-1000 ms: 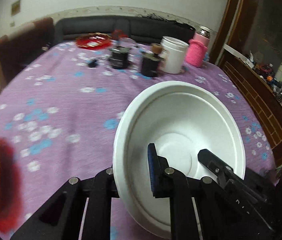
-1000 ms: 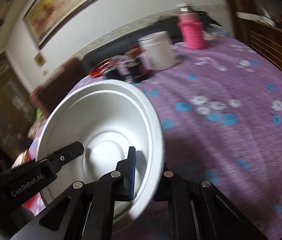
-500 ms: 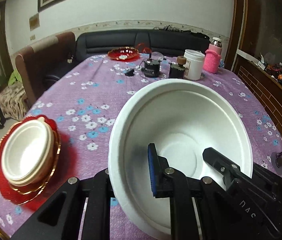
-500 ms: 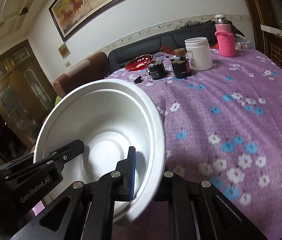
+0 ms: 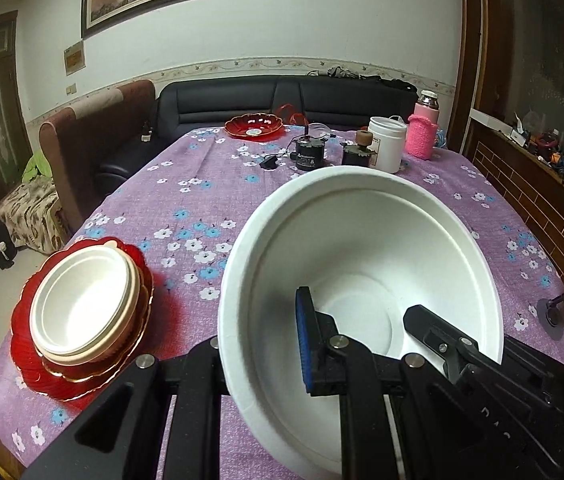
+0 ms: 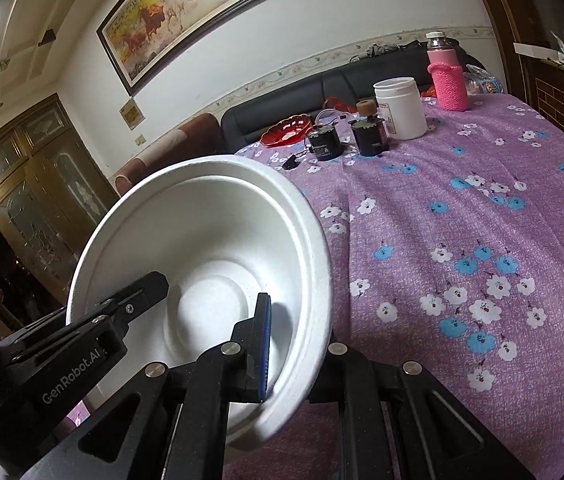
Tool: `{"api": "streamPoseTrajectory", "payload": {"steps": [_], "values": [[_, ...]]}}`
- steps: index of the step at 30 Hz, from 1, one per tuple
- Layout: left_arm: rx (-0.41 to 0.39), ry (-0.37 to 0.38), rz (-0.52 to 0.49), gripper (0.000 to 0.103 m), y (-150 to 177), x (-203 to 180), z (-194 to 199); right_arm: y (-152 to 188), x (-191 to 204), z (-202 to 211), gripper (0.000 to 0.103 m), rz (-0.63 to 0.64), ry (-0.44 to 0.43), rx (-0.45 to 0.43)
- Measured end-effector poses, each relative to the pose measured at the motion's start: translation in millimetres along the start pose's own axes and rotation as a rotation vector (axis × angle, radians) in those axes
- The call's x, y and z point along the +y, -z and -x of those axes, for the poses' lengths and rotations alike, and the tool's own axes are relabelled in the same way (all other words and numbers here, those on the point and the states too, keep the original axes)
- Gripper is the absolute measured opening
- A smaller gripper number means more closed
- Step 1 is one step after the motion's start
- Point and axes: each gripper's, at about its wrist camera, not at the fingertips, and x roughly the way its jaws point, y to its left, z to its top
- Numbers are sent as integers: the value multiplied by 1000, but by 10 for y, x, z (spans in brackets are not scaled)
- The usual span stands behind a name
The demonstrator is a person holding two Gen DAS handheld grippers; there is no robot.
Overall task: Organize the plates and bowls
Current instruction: 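Carry the white bowl with both grippers to the bowl stack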
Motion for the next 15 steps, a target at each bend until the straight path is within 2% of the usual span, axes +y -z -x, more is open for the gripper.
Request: {"api": "streamPoseTrajectory", "payload": {"steps": [15], "values": [[-38,-4,57,14,100,435,233,-1,470,6,13,92,19,-7]]}}
